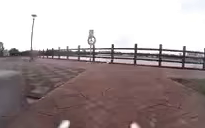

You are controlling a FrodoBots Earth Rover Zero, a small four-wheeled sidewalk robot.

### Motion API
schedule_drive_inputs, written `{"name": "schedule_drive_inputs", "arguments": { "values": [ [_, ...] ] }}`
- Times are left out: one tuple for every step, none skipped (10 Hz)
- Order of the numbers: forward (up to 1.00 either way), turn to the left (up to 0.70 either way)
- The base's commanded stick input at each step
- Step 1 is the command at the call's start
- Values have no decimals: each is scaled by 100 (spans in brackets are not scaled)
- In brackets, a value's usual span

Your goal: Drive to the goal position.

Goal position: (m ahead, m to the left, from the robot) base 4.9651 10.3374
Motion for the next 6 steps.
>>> {"name": "schedule_drive_inputs", "arguments": {
  "values": [
    [70, 7],
    [70, 19],
    [70, 42],
    [70, 42],
    [70, 42],
    [70, 42]
  ]
}}
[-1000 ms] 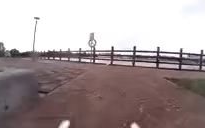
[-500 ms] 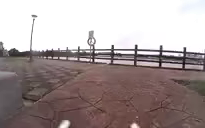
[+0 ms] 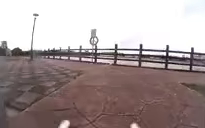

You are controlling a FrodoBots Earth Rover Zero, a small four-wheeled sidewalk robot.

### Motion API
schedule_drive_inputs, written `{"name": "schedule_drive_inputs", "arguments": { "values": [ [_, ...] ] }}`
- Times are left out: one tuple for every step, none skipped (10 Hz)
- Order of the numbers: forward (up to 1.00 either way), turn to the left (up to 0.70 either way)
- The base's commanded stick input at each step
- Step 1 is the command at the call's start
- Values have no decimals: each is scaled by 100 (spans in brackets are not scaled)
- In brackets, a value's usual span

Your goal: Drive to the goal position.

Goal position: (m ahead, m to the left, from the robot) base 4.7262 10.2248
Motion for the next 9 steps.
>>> {"name": "schedule_drive_inputs", "arguments": {
  "values": [
    [70, 42],
    [70, 7],
    [70, 7],
    [70, 7],
    [70, 7],
    [70, 7],
    [70, 7],
    [70, 7],
    [70, 7]
  ]
}}
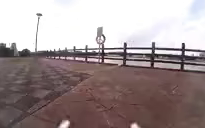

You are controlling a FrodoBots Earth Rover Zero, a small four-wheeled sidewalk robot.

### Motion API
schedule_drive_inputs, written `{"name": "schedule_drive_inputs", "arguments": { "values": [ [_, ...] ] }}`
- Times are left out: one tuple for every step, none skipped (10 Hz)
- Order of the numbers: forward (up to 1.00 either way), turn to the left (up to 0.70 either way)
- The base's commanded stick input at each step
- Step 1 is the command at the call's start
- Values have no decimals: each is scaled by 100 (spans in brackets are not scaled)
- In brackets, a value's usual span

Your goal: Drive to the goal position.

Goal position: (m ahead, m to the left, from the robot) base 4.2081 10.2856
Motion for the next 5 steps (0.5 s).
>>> {"name": "schedule_drive_inputs", "arguments": {
  "values": [
    [70, 15],
    [70, 36],
    [70, 42],
    [70, 42],
    [70, 42]
  ]
}}
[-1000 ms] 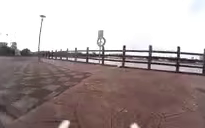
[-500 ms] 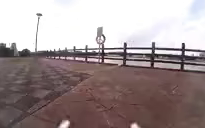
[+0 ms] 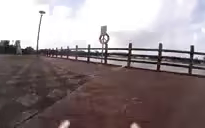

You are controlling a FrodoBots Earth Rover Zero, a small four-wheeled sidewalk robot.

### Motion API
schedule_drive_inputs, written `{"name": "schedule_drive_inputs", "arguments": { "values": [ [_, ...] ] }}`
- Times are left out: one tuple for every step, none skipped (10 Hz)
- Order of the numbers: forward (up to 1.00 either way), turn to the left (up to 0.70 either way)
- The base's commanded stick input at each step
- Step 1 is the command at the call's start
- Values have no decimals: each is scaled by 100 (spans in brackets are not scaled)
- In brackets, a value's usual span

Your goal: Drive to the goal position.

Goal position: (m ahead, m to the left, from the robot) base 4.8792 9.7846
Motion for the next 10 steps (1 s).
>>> {"name": "schedule_drive_inputs", "arguments": {
  "values": [
    [70, 42],
    [70, 42],
    [70, 42],
    [70, 42],
    [70, 42],
    [70, 42],
    [70, 42],
    [70, 42],
    [70, 42],
    [70, 42]
  ]
}}
